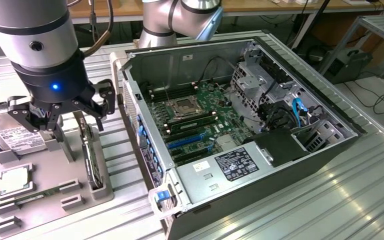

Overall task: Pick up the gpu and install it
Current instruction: 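Pick up the gpu and move the gpu toward the slot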

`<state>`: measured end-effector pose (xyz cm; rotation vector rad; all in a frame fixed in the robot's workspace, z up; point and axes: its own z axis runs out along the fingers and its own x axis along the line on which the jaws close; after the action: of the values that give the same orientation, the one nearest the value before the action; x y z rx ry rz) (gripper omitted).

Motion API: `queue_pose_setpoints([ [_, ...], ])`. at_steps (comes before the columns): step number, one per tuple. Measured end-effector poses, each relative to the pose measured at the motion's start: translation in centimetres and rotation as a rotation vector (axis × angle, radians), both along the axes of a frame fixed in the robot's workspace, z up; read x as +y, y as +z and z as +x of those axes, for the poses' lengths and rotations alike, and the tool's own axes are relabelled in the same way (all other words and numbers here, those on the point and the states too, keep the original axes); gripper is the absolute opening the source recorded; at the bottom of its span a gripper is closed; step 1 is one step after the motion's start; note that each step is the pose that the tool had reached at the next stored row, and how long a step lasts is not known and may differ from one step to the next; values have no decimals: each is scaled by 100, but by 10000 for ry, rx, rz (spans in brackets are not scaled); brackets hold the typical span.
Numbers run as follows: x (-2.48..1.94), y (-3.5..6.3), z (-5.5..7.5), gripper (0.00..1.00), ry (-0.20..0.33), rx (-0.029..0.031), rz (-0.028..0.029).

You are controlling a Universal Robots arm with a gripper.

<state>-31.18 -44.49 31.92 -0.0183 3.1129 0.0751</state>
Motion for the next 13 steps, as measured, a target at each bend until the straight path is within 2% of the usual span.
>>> queue_pose_setpoints([
  [13,-2,-105,0,72,0,1,0],
])
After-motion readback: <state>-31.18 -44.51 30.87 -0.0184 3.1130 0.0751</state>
